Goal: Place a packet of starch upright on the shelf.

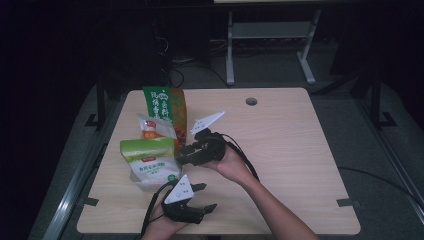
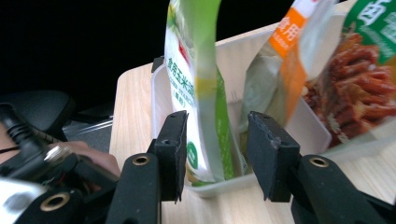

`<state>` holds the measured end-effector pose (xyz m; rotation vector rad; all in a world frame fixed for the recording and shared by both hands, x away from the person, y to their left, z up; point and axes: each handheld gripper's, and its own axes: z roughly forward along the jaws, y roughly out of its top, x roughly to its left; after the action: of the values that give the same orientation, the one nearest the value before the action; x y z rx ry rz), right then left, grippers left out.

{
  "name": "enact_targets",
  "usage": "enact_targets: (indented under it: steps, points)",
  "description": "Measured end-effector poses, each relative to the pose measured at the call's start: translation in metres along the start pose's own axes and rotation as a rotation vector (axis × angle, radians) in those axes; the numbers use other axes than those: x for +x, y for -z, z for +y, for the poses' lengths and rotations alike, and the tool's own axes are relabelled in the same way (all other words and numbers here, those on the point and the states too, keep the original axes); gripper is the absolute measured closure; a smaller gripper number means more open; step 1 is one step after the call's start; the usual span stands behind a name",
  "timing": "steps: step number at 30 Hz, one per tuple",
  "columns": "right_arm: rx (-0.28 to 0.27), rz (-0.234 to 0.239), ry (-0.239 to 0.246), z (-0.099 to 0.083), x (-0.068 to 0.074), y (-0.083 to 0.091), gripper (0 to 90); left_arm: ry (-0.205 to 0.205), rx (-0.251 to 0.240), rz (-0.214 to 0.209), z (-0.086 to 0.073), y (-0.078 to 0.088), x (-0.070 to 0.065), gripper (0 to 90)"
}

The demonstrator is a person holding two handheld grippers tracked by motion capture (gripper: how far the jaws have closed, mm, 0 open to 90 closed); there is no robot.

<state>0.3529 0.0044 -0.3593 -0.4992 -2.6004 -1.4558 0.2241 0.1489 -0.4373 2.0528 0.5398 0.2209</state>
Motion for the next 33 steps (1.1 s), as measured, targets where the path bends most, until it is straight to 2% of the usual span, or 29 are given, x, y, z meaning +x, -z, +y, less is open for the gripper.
enact_targets:
  steps: [6, 11, 13, 26, 33]
  points:
    - [-0.016, -0.032, -0.012, -0.007, -0.006, 0.017, 53.6, -0.006, -0.002, 0.009, 0.001, -0.001, 0.002, 30.2]
    - [-0.027, -0.052, -0.062, -0.014, -0.013, 0.03, 48.9, -0.004, -0.009, 0.014, 0.002, 0.0, 0.004, 30.1]
    - [-0.03, -0.073, -0.064, -0.016, -0.016, 0.036, 47.3, 0.001, -0.01, 0.014, 0.003, 0.0, 0.005, 30.1]
    - [-0.052, -0.134, -0.097, -0.023, -0.029, 0.055, 38.7, 0.007, -0.016, 0.022, 0.005, 0.003, 0.01, 28.8]
    - [-0.037, -0.15, -0.113, -0.027, -0.034, 0.061, 36.4, 0.017, -0.02, 0.027, 0.006, 0.004, 0.014, 28.4]
